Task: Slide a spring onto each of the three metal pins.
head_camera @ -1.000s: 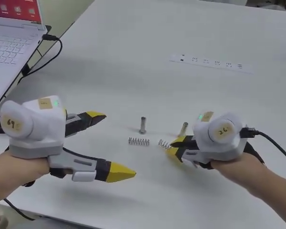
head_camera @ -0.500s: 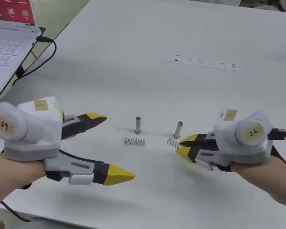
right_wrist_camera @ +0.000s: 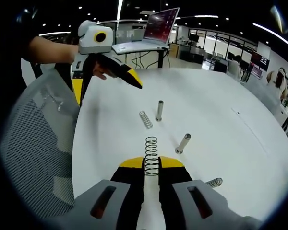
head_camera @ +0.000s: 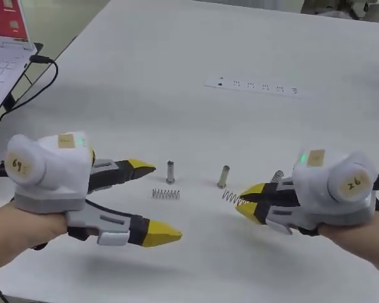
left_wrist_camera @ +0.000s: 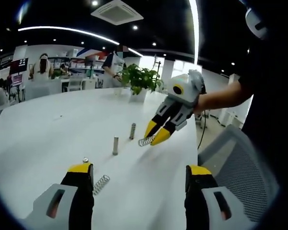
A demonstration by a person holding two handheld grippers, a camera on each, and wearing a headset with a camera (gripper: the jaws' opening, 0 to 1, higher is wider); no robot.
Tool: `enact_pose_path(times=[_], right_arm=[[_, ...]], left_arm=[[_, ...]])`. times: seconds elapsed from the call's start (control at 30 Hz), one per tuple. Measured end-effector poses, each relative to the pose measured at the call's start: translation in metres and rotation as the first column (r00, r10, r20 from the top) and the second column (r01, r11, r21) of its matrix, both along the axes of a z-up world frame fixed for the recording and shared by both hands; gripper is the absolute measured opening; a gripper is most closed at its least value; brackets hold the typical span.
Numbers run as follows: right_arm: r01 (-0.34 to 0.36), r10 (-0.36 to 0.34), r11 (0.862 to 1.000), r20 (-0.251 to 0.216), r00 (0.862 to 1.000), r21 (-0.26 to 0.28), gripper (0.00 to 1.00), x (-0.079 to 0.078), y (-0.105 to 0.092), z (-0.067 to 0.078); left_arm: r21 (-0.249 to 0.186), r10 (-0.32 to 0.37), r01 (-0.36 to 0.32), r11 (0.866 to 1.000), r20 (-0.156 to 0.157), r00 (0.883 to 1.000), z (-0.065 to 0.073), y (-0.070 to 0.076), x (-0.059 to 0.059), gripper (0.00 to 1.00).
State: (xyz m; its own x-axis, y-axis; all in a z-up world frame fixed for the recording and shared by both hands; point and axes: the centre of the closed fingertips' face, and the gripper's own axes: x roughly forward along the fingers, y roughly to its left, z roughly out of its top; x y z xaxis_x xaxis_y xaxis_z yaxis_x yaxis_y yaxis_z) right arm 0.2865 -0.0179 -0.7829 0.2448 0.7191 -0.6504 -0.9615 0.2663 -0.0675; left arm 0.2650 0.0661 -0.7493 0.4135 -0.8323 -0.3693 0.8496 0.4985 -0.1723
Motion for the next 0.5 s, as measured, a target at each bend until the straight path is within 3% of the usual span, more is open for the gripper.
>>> enact_pose_path(times=[0.17, 0.37, 0.5], right_arm=[[-0.033, 0.033, 0.999, 0.014, 0.999, -0.006, 0.08, -0.006, 0.001, 0.004], [-0.068, 0.068, 0.998, 0.040, 0.997, -0.006, 0.08, -0.009, 0.003, 0.009], [-0.085, 0.085, 0.996, 0.050, 0.995, -0.009, 0.08, -0.010, 0.003, 0.010]], left_arm=[[-0.022, -0.030, 0.030, 0.999, -0.006, 1.000, 0.002, -0.015, 0.005, 0.66], [-0.017, -0.097, 0.097, 0.995, -0.020, 0.995, -0.003, -0.036, 0.002, 0.53], [-0.019, -0.121, 0.121, 0.993, -0.023, 0.992, -0.003, -0.044, 0.002, 0.50]])
